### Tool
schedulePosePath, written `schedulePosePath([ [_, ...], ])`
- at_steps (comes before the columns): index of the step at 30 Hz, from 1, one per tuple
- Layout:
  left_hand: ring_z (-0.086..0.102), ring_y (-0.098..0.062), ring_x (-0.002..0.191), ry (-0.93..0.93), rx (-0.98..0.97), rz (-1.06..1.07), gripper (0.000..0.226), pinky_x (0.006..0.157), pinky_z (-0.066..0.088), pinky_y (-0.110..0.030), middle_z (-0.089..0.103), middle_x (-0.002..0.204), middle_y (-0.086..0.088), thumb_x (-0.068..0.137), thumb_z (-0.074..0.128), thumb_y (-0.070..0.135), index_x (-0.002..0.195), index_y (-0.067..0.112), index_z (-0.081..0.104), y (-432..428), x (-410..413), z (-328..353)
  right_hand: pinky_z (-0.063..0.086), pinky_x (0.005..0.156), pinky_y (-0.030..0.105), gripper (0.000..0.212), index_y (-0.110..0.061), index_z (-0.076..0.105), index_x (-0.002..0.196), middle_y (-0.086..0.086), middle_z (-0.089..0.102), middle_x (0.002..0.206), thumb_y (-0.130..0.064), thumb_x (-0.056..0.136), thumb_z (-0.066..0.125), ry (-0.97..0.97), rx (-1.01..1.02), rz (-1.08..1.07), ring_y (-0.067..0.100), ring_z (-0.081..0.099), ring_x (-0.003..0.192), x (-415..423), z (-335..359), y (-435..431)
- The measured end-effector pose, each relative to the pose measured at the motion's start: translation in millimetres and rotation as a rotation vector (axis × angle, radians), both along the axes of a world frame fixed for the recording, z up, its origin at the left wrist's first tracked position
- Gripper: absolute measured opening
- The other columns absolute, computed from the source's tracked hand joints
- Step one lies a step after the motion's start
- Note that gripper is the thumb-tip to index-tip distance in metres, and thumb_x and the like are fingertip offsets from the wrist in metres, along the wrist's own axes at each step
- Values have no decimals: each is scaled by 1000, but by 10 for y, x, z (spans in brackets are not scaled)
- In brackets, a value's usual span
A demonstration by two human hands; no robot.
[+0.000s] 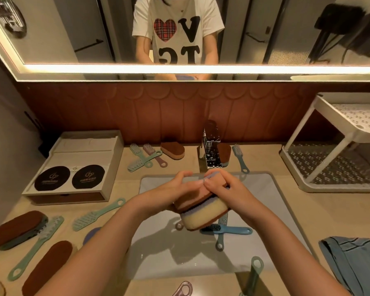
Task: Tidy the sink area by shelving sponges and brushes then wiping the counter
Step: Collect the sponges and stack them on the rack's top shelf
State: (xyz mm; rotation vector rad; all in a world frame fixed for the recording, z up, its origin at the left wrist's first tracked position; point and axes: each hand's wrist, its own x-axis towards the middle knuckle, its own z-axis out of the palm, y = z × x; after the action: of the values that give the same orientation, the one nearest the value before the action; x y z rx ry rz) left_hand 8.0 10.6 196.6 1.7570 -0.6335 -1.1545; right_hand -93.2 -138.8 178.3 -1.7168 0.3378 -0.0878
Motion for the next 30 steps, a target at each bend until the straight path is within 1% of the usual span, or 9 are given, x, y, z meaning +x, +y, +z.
schedulePosePath([
  [3, 57, -16, 104, 56, -131, 131, 44, 91, 52, -38, 53, 115, 2, 84, 48, 58, 124, 42, 37, 21, -88, -73, 50, 59, 24, 31, -20, 55, 100, 3, 61, 84, -43, 79, 60, -29, 26, -70, 13, 62, 73, -15, -18, -4],
  [5, 59, -20, 103, 142, -236, 241, 44, 85, 54, -38, 56, 117, -6, 80, 45, 53, 122, 40, 41, 23, -138, -108, 51, 59, 23, 25, -17, 53, 100, 4, 60, 83, -36, 85, 59, -65, 19, -102, 11, 61, 72, -3, -34, 34],
  [8, 57, -29, 112, 311, -389, 366, 41, 90, 53, -48, 53, 124, -15, 81, 46, 47, 120, 34, 47, 59, -184, -140, 50, 57, 21, 19, -15, 54, 98, 1, 60, 80, -31, 88, 57, -89, 58, -198, 6, 61, 69, 23, -84, 101],
  [11, 60, -31, 108, 315, -413, 439, 46, 88, 50, -55, 56, 117, -14, 79, 47, 51, 119, 27, 48, 35, -241, -182, 52, 62, 26, 19, -15, 54, 97, 4, 63, 85, -31, 89, 57, -94, 74, -271, 14, 63, 76, 56, -126, 192],
  [16, 65, -21, 80, 60, -297, 598, 45, 71, 55, -40, 61, 96, -6, 71, 49, 65, 103, 33, 46, -88, -339, -225, 49, 63, 26, 15, -24, 51, 103, 4, 62, 94, -30, 90, 56, -71, 49, -302, 16, 62, 83, 84, -143, 333],
  [20, 66, -16, 75, -133, -311, 656, 47, 57, 53, -23, 66, 88, -3, 70, 50, 67, 96, 28, 54, -161, -314, -196, 52, 67, 28, 23, -36, 49, 111, -2, 62, 102, -41, 89, 53, -49, -39, -224, 15, 62, 92, 86, -51, 320],
  [23, 66, -16, 80, -328, -242, 628, 53, 69, 53, -31, 69, 82, 2, 72, 43, 77, 89, 29, 60, -267, -305, -181, 53, 74, 35, 24, -31, 54, 95, -4, 65, 87, -53, 87, 50, -89, -156, -273, 13, 63, 84, 91, 1, 275],
  [26, 61, -16, 81, -582, -119, 583, 41, 69, 45, -31, 66, 77, 7, 90, 32, 59, 82, 29, 60, -350, -366, -152, 50, 74, 37, 32, -23, 55, 84, -1, 66, 79, -53, 89, 45, -91, -220, -326, 15, 62, 79, 91, -21, 261],
  [30, 60, -20, 80, -814, -62, 497, 44, 70, 45, -34, 66, 83, 1, 96, 23, 47, 88, 24, 60, -456, -479, -154, 51, 70, 39, 52, -10, 58, 81, 6, 65, 74, -57, 89, 38, -90, -284, -399, 20, 61, 75, 80, -124, 207],
])
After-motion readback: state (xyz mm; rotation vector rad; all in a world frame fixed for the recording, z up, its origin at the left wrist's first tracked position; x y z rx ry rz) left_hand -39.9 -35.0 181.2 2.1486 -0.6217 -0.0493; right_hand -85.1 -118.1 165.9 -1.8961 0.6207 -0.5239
